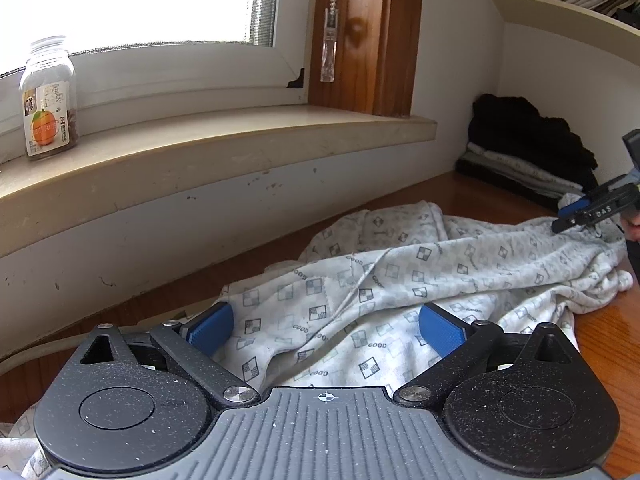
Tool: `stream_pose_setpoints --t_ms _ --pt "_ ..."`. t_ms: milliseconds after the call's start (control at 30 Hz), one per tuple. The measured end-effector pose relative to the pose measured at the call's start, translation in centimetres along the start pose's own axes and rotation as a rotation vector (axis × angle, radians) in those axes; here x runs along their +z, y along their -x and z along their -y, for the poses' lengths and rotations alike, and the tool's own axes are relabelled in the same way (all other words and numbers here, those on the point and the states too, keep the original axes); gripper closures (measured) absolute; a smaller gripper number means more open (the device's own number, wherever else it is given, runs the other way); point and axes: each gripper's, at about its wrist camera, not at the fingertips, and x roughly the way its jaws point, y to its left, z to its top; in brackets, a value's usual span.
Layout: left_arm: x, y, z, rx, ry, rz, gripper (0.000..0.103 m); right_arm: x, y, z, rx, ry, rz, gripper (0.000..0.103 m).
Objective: Fold clothes
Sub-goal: 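Release the sheet fold with the right gripper and smooth it flat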
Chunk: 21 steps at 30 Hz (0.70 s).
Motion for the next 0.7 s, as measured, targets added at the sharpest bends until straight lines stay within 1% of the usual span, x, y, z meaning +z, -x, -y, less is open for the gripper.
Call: stream_pose_setpoints --t_ms 67,133,167,200,233,333,367,400,433,467,500,567,633,700 --pt "0.0 0.0 0.0 -0.001 0.001 0.0 0.003 0.6 0.1 -0.3 0.027 -0.015 0.027 0.046" --pt "0.0 0.0 0.0 -0.003 0.003 -0.001 0.003 1.1 -0.5 -1.1 0.081 0.002 0.029 0.045" --pt "0.0 0.0 0.0 -0.004 0.004 -0.001 0.003 1.3 -1.0 -1.8 0.095 0.021 0.008 0.045" --pt "0.0 0.0 -0.1 -0.005 0.006 -0.003 0.003 1.3 -1.5 -2.4 0.111 0.04 -0.02 0.048" --pt "0.0 -0.1 -0.1 -0.005 0.007 -0.005 0.002 1.4 -2.2 -2.9 0.115 0.061 -0.059 0.053" --pt "-0.1 -0.4 -0.3 -0.008 0.021 -0.035 0.002 1.8 -3.1 -2.6 0.132 0.049 -0.1 0.065" --pt "-0.1 -0.3 -0.3 -0.008 0.024 -0.034 0.002 1.9 -3.2 -2.6 0.138 0.044 -0.099 0.067" --pt "-0.1 -0.3 -0.4 -0.008 0.025 -0.032 0.002 1.9 -3.3 -2.6 0.137 0.043 -0.096 0.076" --pt "-0.2 -0.2 -0.4 -0.008 0.026 -0.03 0.002 2.1 -3.5 -2.8 0.122 0.056 -0.089 0.097" --pt "-0.2 -0.1 -0.4 -0.008 0.027 -0.028 0.002 2.2 -3.6 -3.1 0.107 0.069 -0.081 0.098" --pt "-0.2 0.0 -0.4 -0.007 0.026 -0.028 0.002 2.3 -3.7 -3.8 0.061 0.109 -0.072 0.098" --pt "-0.2 0.1 -0.4 -0.006 0.024 -0.027 0.002 3.0 -3.9 -4.8 0.0 0.16 -0.055 0.098" --pt "-0.3 0.1 -0.4 -0.005 0.023 -0.027 0.002 4.6 -3.3 -5.1 -0.043 0.181 -0.009 0.098" --pt "-0.3 0.2 -0.4 -0.006 0.025 -0.028 0.002 7.1 -1.9 -5.1 -0.089 0.184 0.064 0.098"
